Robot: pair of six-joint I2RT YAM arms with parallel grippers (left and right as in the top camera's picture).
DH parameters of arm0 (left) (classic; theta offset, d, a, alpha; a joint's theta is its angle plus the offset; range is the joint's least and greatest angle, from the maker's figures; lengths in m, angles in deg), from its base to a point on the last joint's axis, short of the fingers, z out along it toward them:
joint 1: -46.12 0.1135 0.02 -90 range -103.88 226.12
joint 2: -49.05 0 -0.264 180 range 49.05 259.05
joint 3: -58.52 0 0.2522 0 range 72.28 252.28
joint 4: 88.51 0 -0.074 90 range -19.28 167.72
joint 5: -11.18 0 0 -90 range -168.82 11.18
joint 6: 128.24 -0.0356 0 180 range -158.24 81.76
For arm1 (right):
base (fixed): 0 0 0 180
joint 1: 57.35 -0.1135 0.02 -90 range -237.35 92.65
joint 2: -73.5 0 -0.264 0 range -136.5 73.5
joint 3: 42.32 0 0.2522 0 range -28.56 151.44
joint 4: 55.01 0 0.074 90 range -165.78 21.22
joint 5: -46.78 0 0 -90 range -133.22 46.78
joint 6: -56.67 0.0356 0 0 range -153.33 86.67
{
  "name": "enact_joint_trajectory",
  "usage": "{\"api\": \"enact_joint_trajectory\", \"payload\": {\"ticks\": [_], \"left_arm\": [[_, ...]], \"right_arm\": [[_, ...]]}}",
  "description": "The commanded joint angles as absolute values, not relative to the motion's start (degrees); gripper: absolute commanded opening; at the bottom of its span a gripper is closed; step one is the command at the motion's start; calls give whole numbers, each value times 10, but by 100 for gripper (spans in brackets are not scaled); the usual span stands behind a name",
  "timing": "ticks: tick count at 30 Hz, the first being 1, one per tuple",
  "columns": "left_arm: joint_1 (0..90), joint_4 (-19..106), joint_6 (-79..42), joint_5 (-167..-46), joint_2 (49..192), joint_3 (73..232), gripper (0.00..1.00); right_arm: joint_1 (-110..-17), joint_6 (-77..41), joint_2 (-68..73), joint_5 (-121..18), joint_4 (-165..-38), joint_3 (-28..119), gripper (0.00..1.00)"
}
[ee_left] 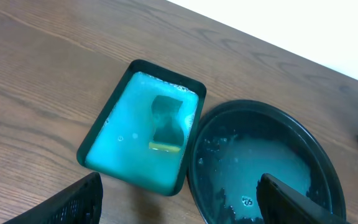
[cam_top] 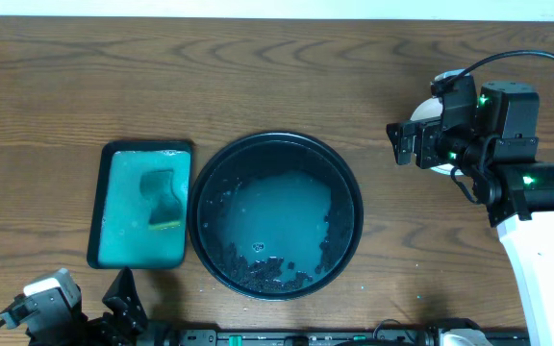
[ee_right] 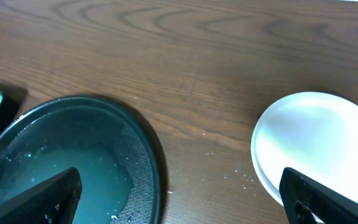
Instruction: Clean dirty plates on tray and stack at the side
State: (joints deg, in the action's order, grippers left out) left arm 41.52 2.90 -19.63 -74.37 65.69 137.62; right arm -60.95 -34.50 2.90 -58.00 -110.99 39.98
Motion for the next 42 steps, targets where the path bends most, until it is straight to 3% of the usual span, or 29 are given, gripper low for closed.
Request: {"api": "enact_joint_trajectory", "payload": {"ticks": [1, 26, 30, 34, 42], "left_arm": [[417, 27, -196, -747, 657, 1371, 80], [417, 27, -196, -747, 657, 1371, 80], [417, 27, -196, -747, 657, 1371, 79], [417, 27, -196, -747, 657, 1371, 80], [417, 27, -196, -747, 657, 1371, 79]], "right_arm": [[-612, -355, 35, -603, -1110, 408, 99], [-612, -356, 58, -585, -1123, 394, 99], [-612, -355, 131, -590, -1086, 340, 99], [-612, -355, 296, -594, -963, 177, 99], [-612, -352, 566, -594, -852, -42, 99]]}}
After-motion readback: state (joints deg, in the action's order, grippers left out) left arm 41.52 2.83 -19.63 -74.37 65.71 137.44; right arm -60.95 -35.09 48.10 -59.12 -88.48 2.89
